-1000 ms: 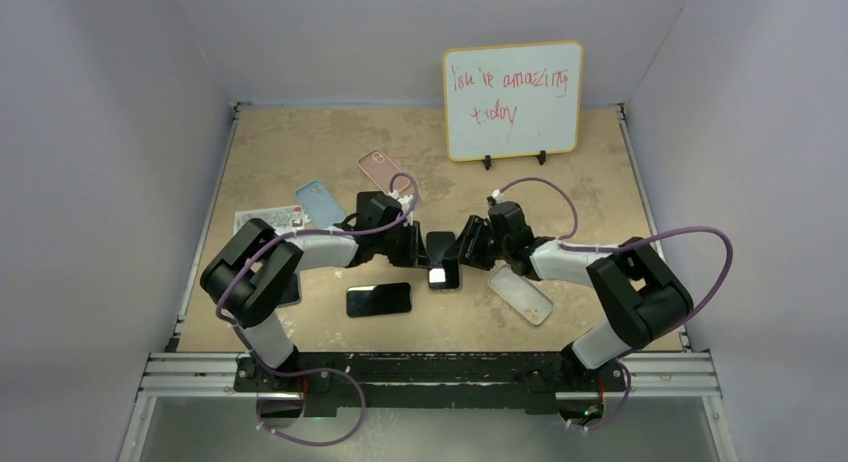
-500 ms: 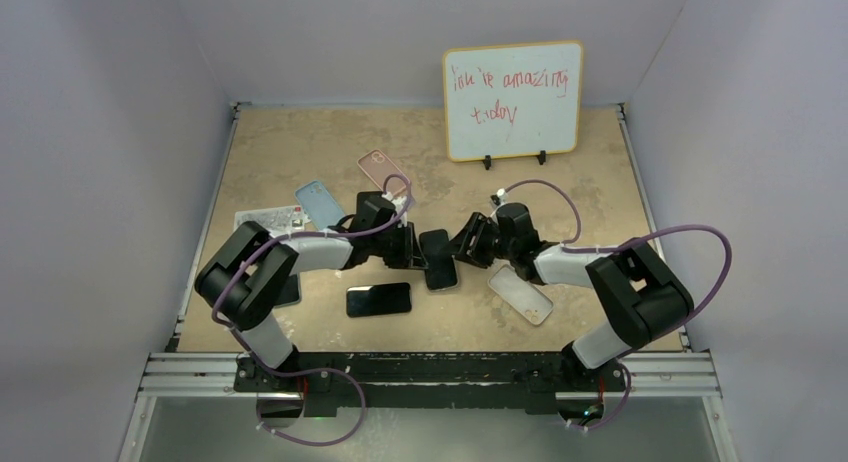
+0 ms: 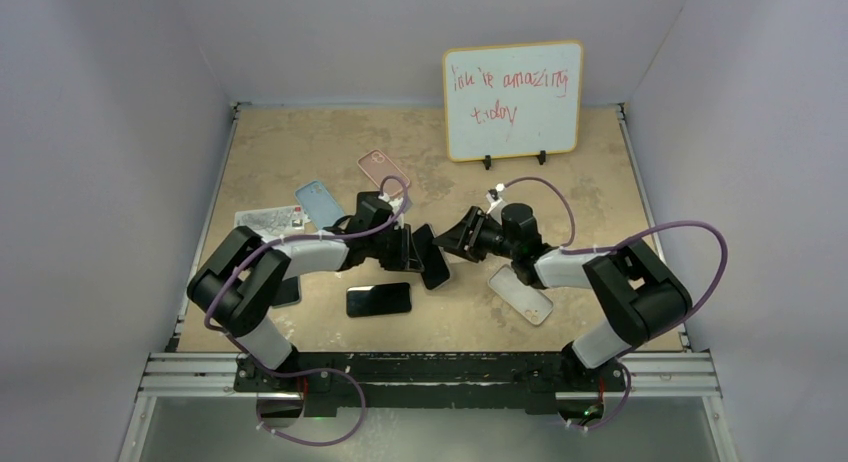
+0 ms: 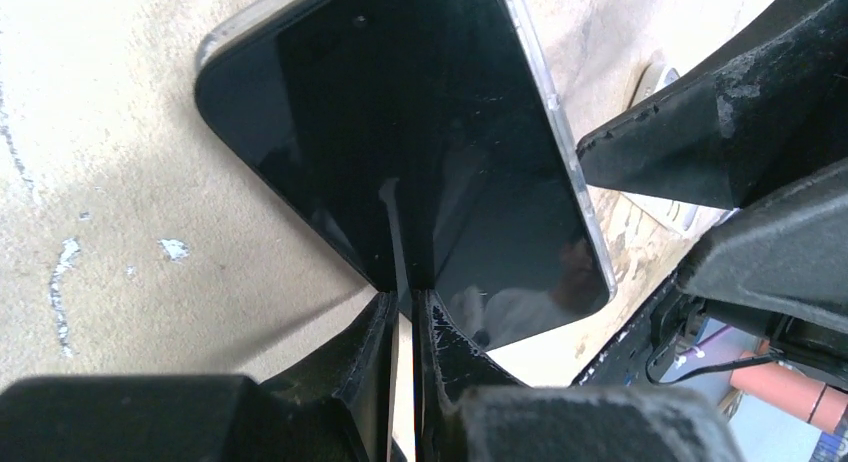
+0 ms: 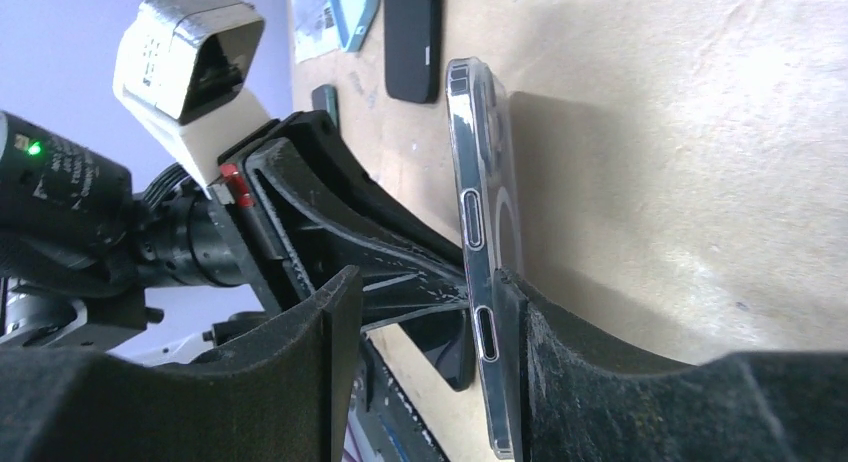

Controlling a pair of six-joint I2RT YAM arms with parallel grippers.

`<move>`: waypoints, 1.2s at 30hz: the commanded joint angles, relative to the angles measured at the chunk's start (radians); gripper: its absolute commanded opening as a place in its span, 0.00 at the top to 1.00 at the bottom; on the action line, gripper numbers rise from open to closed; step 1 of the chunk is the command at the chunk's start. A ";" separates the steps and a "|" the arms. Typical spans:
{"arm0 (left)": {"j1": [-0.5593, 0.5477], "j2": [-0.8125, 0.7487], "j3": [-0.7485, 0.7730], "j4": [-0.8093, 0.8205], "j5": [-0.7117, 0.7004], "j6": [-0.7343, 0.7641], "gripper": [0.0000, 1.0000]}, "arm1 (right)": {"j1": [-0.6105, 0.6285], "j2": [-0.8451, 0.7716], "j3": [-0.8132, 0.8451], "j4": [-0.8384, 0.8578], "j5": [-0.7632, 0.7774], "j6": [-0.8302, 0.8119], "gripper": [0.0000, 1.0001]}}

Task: Put the phone into the phone case

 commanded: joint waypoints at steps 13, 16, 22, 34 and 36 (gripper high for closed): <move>-0.032 0.012 -0.003 0.083 0.010 0.021 0.87 | 0.048 0.057 0.064 -0.166 -0.120 -0.080 0.50; -0.032 0.015 -0.003 0.081 0.008 0.023 0.87 | 0.048 0.062 0.062 -0.159 -0.112 -0.077 0.56; -0.032 -0.024 0.000 0.061 -0.002 0.020 0.86 | 0.048 0.036 0.064 -0.220 -0.083 -0.093 0.77; 0.174 -0.335 0.056 -0.085 0.176 0.027 0.40 | 0.048 -0.173 0.073 -0.179 -0.139 -0.053 1.00; 0.201 -0.380 0.075 -0.135 0.205 0.043 0.30 | 0.048 -0.219 0.079 -0.160 -0.157 -0.033 1.00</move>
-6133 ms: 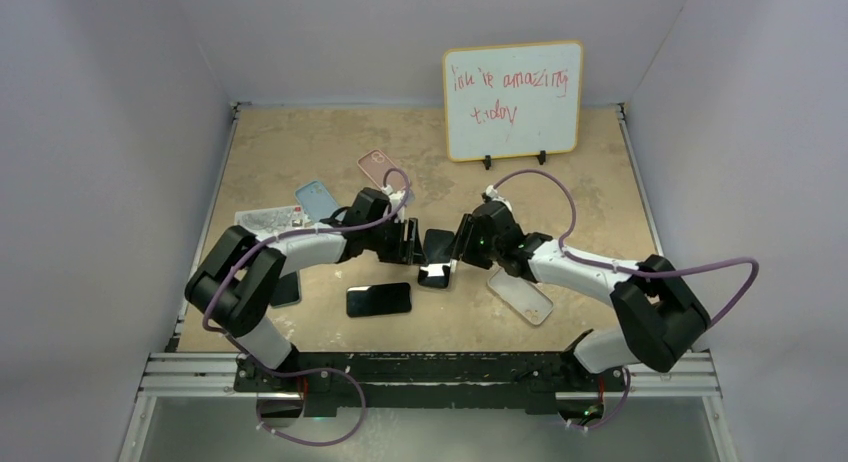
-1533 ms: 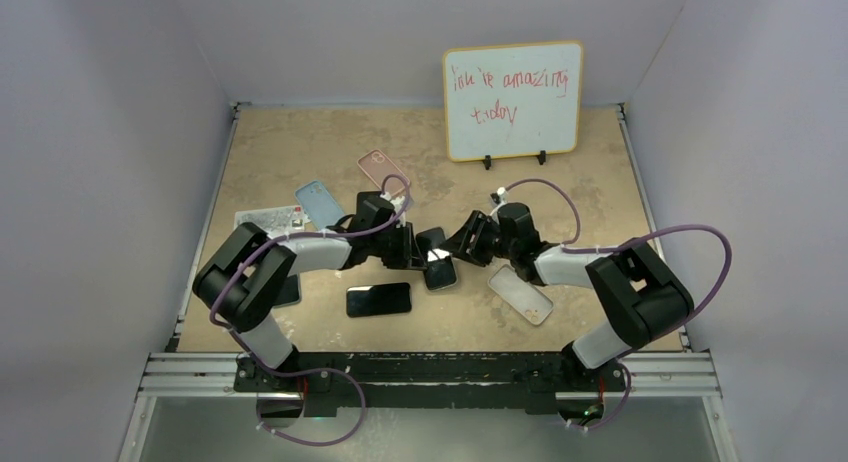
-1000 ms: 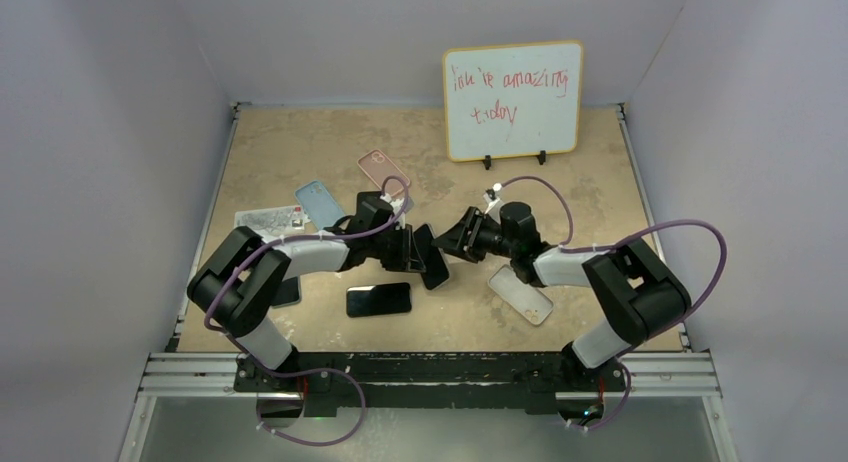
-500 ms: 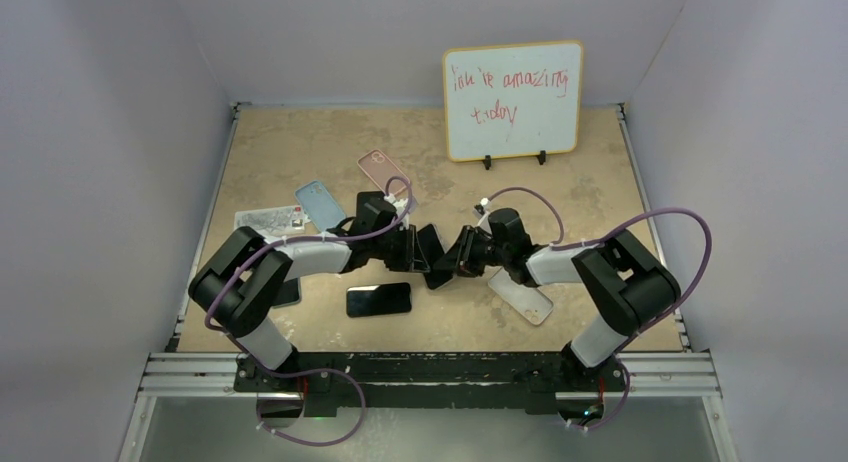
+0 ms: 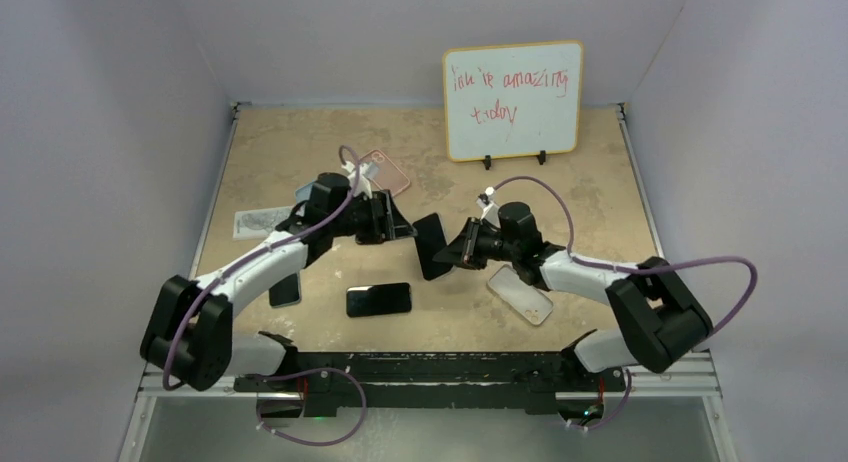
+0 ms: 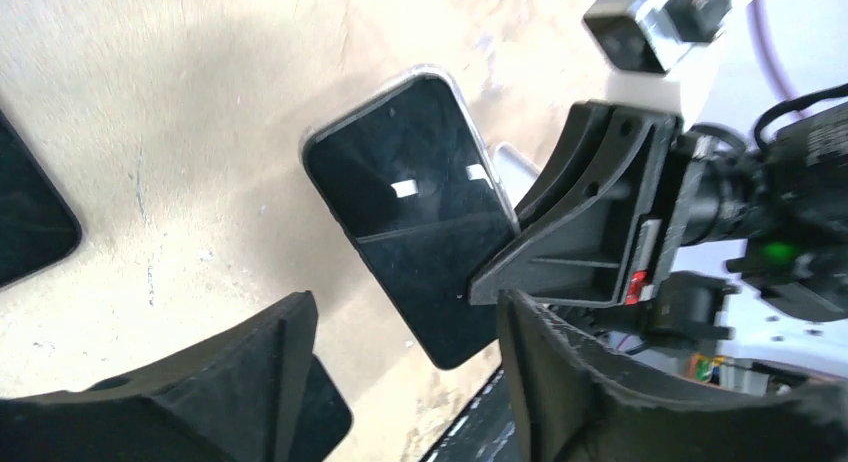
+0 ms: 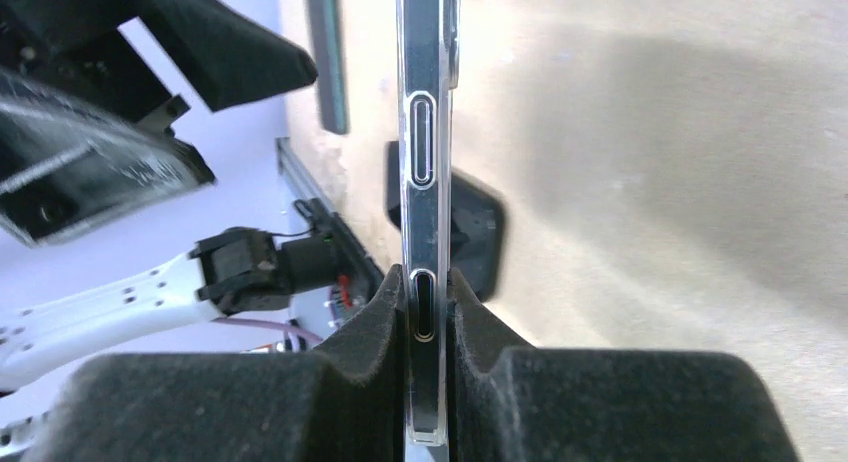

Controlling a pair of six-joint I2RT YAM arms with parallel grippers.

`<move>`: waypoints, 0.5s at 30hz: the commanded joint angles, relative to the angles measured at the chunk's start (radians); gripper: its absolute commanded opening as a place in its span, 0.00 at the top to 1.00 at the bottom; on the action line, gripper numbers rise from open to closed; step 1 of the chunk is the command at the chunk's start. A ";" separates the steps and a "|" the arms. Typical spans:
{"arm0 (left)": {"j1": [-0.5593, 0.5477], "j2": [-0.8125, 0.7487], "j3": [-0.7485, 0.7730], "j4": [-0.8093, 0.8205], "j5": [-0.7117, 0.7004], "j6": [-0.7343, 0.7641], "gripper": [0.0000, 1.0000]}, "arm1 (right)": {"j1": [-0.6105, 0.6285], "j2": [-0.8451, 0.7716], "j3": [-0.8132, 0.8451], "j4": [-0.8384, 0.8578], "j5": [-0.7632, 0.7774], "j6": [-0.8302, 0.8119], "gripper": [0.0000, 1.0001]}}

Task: Put the phone into the phone case

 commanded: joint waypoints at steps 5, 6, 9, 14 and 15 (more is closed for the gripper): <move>0.086 -0.170 0.100 -0.078 0.202 0.010 0.14 | 0.005 -0.216 0.038 0.212 -0.116 0.139 1.00; 0.092 -0.184 0.097 -0.056 0.222 -0.014 0.13 | 0.005 -0.234 0.039 0.229 -0.118 0.151 1.00; 0.102 -0.228 0.046 0.101 0.283 -0.139 0.13 | 0.006 -0.296 0.051 0.241 -0.120 0.156 1.00; 0.102 -0.269 -0.024 0.357 0.342 -0.347 0.12 | 0.005 -0.334 0.090 0.240 -0.138 0.163 1.00; 0.102 -0.272 -0.030 0.395 0.349 -0.369 0.12 | 0.005 -0.330 0.093 0.262 -0.152 0.181 1.00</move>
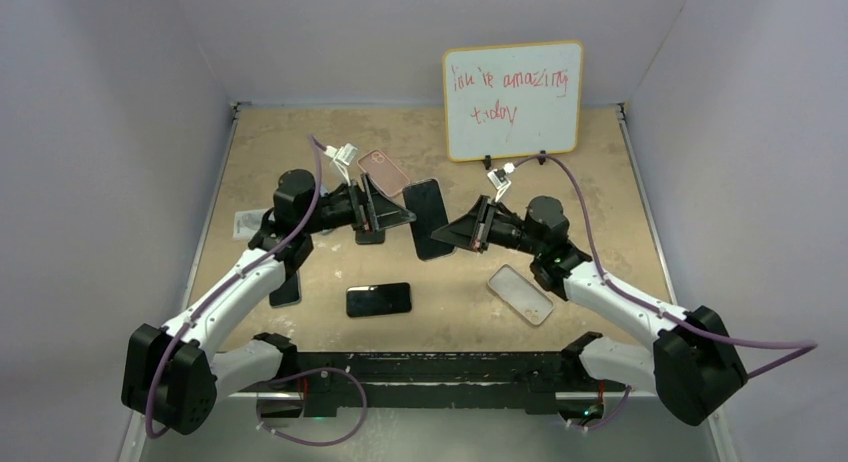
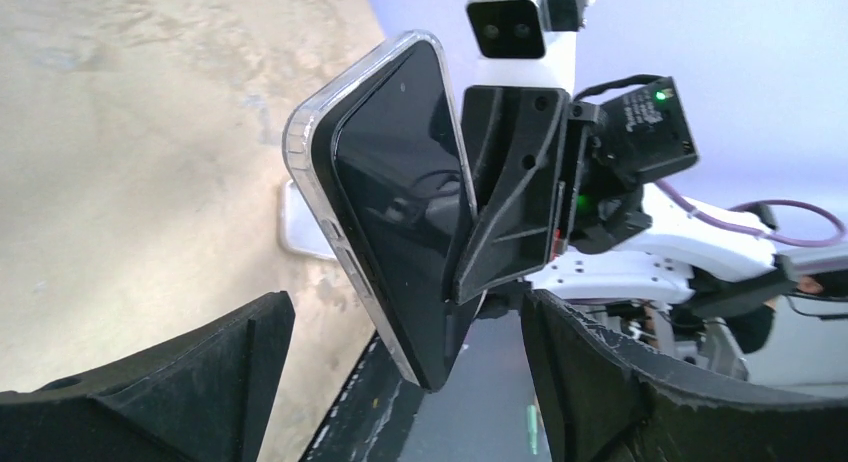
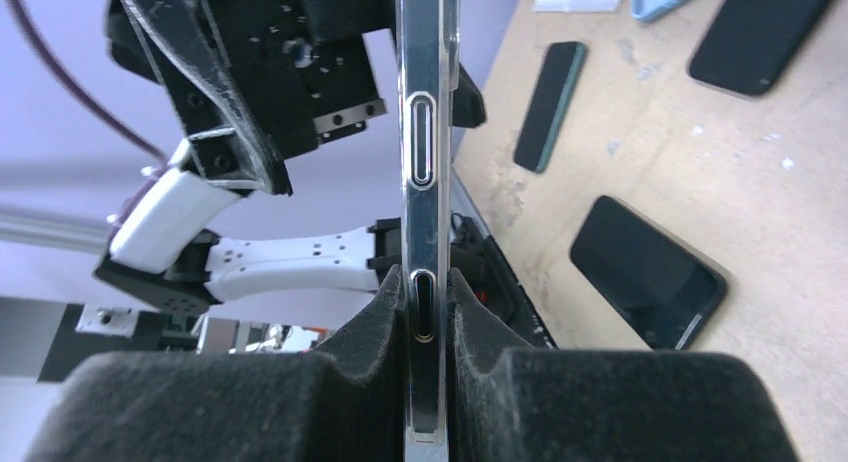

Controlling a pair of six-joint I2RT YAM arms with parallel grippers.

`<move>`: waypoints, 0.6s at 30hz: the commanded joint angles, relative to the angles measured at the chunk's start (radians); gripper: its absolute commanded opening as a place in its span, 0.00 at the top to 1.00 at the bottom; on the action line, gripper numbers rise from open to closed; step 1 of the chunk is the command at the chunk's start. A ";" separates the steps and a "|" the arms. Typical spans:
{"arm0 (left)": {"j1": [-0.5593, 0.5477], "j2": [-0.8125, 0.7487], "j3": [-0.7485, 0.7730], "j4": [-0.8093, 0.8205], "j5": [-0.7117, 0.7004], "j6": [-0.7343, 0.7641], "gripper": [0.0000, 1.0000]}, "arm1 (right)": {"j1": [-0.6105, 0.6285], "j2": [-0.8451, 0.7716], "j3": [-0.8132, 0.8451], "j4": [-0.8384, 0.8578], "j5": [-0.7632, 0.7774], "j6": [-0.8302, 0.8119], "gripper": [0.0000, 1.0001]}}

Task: Put the phone into the phone case

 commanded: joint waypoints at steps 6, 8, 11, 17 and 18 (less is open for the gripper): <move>0.006 -0.021 -0.076 0.531 0.122 -0.324 0.15 | 0.006 0.012 0.047 0.422 -0.131 0.217 1.00; 0.006 -0.017 -0.104 0.650 0.120 -0.391 0.16 | 0.005 0.017 0.044 0.462 -0.146 0.241 1.00; 0.006 -0.010 -0.138 0.806 0.116 -0.476 0.17 | 0.005 0.028 0.037 0.530 -0.158 0.285 1.00; 0.006 -0.010 -0.139 0.921 0.091 -0.530 0.21 | 0.006 0.030 0.034 0.551 -0.188 0.295 1.00; 0.006 -0.010 -0.139 0.922 0.086 -0.532 0.22 | 0.007 0.033 0.035 0.551 -0.194 0.296 1.00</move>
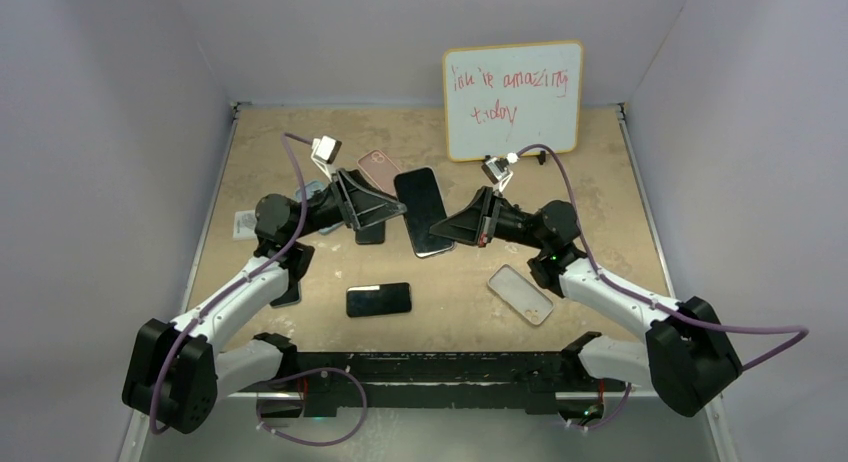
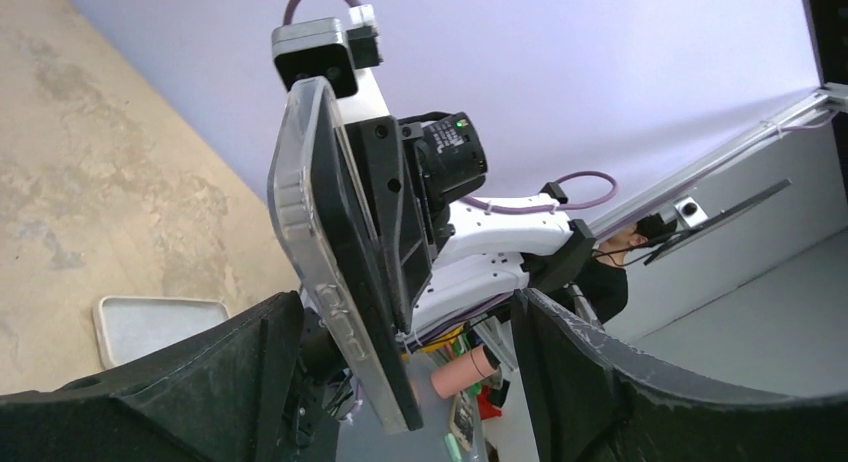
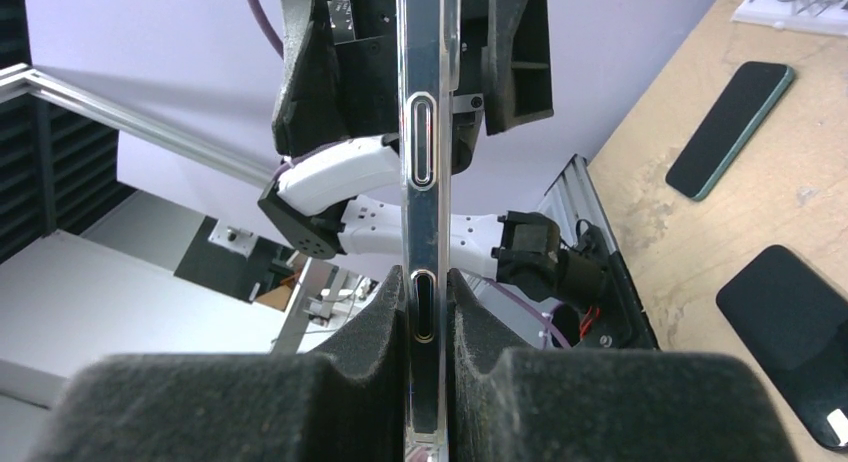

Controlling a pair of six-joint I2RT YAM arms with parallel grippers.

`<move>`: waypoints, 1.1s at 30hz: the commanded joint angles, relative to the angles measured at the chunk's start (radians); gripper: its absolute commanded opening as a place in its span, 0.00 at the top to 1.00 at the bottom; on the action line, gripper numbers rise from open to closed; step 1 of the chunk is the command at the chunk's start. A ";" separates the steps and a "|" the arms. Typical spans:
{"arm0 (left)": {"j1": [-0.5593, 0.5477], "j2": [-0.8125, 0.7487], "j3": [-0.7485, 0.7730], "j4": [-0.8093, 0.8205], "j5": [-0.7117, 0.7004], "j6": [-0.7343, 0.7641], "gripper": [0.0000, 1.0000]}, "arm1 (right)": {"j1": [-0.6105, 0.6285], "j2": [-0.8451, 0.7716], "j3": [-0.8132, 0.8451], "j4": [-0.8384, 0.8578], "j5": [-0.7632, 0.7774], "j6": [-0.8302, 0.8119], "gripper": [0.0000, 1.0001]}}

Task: Put the phone into the phone case

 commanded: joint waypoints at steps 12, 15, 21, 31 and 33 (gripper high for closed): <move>0.004 0.004 -0.006 0.186 -0.052 -0.071 0.50 | 0.027 0.002 0.010 0.141 -0.073 0.032 1.00; 0.004 -0.001 -0.013 0.184 -0.064 -0.071 0.61 | 0.037 0.005 0.006 0.122 -0.074 0.014 1.00; 0.004 -0.029 -0.010 0.100 -0.078 -0.024 0.92 | 0.048 -0.001 -0.004 0.092 -0.066 -0.005 1.00; 0.004 -0.097 0.112 -0.406 -0.120 0.257 1.00 | 0.051 -0.027 0.021 -0.051 -0.045 -0.084 1.00; 0.004 -0.100 0.125 -0.432 -0.120 0.277 1.00 | 0.051 -0.027 0.025 -0.055 -0.039 -0.083 0.97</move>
